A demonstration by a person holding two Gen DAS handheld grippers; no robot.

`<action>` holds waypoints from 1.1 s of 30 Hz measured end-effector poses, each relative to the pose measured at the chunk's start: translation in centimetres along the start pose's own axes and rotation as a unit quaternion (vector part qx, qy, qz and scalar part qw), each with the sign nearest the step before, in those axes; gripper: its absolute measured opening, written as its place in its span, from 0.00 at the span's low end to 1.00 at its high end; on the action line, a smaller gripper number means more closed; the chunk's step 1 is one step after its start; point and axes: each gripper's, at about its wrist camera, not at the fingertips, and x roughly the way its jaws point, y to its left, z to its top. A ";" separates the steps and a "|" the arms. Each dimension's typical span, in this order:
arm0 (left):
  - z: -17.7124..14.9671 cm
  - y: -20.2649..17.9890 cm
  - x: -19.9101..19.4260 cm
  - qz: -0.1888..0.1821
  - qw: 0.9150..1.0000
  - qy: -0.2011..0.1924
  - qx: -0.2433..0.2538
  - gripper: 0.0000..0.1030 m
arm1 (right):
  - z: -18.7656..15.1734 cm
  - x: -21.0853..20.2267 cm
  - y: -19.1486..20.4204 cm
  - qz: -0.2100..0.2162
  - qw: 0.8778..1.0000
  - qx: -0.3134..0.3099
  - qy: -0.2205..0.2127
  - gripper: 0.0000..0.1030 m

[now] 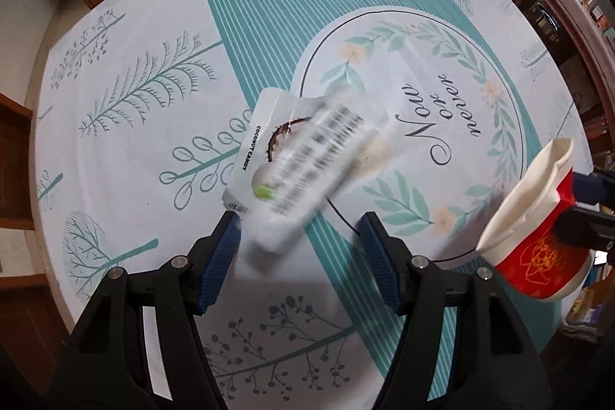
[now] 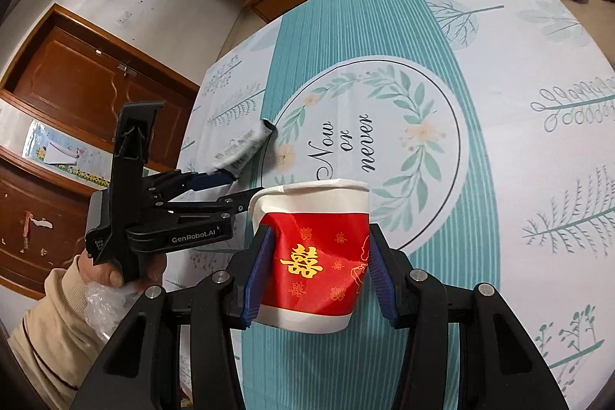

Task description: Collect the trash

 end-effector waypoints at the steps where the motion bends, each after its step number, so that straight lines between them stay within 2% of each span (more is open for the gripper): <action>1: 0.1 0.3 0.1 0.000 1.000 0.003 -0.006 0.60 | 0.0 0.1 0.0 0.002 1.000 0.003 0.000 0.46; 7: 0.4 2.2 -0.6 0.001 1.000 0.003 -0.026 0.60 | 0.1 -0.1 0.0 0.009 1.000 0.006 -0.005 0.46; 14: 2.2 0.9 -0.3 0.043 0.999 0.004 0.031 0.60 | 0.8 0.2 -0.8 0.015 1.000 0.018 -0.011 0.46; 24: 6.1 0.4 1.5 0.047 0.997 0.021 0.065 0.60 | 1.4 0.6 -2.5 0.021 0.999 0.034 -0.006 0.46; 27: 6.9 0.2 1.9 0.036 0.997 0.016 0.063 0.59 | 1.4 0.7 -3.1 0.023 0.999 0.036 -0.005 0.46; 29: 7.3 0.2 1.8 0.026 0.998 0.010 0.060 0.42 | 1.4 0.7 -3.3 0.024 0.999 0.037 -0.005 0.46; 30: 7.4 0.3 1.9 0.015 0.998 0.011 0.059 0.21 | 1.4 0.7 -3.4 0.024 0.999 0.038 -0.005 0.46; 31: 7.7 0.4 1.9 -0.004 0.999 0.012 0.053 0.06 | 1.4 0.7 -3.5 0.025 0.999 0.039 -0.005 0.46; 33: 7.8 -0.3 1.8 0.002 0.999 0.008 0.054 0.00 | 1.4 0.7 -3.8 0.026 0.999 0.042 -0.006 0.46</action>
